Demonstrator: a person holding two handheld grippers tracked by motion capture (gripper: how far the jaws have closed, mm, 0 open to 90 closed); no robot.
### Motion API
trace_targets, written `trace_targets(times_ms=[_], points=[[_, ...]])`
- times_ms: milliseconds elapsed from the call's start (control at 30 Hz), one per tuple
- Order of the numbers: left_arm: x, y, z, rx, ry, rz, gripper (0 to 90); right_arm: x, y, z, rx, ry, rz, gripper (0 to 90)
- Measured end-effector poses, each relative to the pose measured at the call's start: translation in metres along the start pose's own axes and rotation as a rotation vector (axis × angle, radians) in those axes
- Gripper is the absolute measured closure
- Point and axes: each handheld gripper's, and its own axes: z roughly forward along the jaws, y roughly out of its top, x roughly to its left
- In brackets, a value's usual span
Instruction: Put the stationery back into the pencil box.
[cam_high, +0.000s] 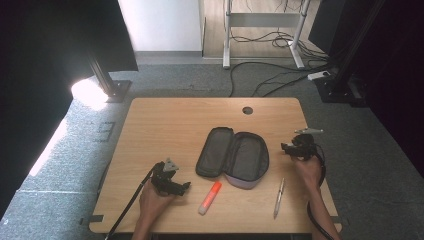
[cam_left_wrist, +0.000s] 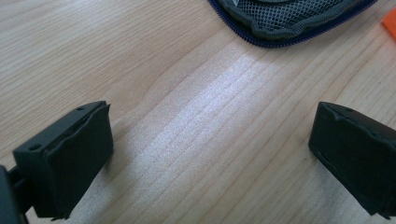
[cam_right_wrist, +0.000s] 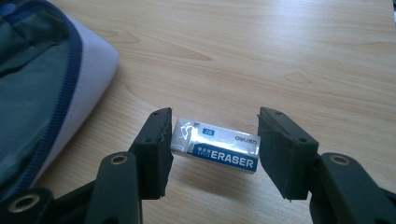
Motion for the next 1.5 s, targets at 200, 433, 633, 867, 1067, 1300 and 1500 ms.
trace_targets(times_ms=[200, 433, 633, 867, 1067, 1300, 1500], points=[[0.0, 0.0, 0.0, 0.0, -0.001, 0.0, 0.0, 0.007, 0.002, -0.005, -0.004, 0.023, -0.018, 45.6], [0.0, 0.0, 0.0, 0.0, 0.0, 0.0, 0.0, 0.016, 0.008, -0.01, -0.017, 0.051, -0.032, 45.6], [0.0, 0.0, 0.0, 0.0, -0.001, 0.0, 0.0, 0.027, 0.014, -0.013, -0.029, 0.08, -0.057, 45.6], [0.0, 0.0, 0.0, 0.0, -0.001, 0.0, 0.0, 0.038, 0.023, -0.016, -0.041, 0.106, -0.079, 45.6], [0.0, 0.0, 0.0, 0.0, 0.0, 0.0, 0.0, 0.047, 0.028, -0.016, -0.043, 0.119, -0.102, 45.6], [0.0, 0.0, 0.0, 0.0, 0.0, 0.0, 0.0, 0.056, 0.034, -0.014, -0.044, 0.136, -0.111, 45.6], [0.0, 0.0, 0.0, 0.0, -0.001, 0.0, 0.0, 0.064, 0.038, -0.013, -0.05, 0.153, -0.127, 45.6]])
